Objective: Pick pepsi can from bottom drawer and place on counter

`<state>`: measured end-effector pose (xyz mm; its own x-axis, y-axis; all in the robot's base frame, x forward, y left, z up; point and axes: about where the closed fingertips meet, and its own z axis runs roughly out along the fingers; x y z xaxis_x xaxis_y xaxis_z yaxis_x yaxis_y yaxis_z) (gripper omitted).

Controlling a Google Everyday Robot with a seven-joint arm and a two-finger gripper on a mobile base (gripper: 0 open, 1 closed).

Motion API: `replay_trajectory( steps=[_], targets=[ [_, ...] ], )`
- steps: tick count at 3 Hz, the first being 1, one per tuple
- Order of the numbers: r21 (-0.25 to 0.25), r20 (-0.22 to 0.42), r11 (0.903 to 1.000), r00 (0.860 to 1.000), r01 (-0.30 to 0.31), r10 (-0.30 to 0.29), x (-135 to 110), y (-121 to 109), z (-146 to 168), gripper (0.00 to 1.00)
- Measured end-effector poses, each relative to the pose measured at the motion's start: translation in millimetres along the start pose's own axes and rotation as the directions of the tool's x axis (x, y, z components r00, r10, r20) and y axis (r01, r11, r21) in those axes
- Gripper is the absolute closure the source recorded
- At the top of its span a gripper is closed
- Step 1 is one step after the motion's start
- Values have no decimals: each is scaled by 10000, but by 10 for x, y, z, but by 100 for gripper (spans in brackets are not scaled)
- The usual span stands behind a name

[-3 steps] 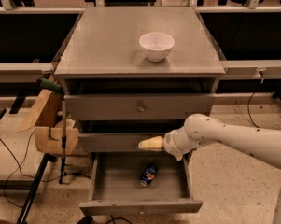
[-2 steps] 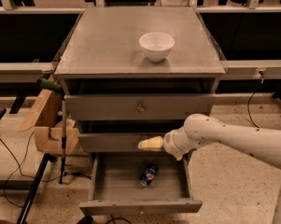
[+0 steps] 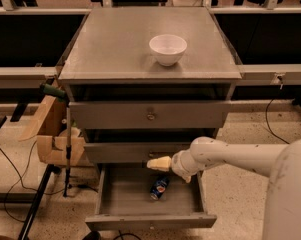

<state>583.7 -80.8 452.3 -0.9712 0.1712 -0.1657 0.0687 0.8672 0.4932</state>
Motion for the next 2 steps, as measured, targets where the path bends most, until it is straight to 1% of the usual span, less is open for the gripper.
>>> replay_trajectory(
  steps=[1, 2],
  targets=[
    [-218, -162, 9958, 9960, -887, 884, 149, -286, 669, 0],
    [-534, -349, 9869, 9880, -1524, 1507, 274, -484, 1325, 0]
  ],
)
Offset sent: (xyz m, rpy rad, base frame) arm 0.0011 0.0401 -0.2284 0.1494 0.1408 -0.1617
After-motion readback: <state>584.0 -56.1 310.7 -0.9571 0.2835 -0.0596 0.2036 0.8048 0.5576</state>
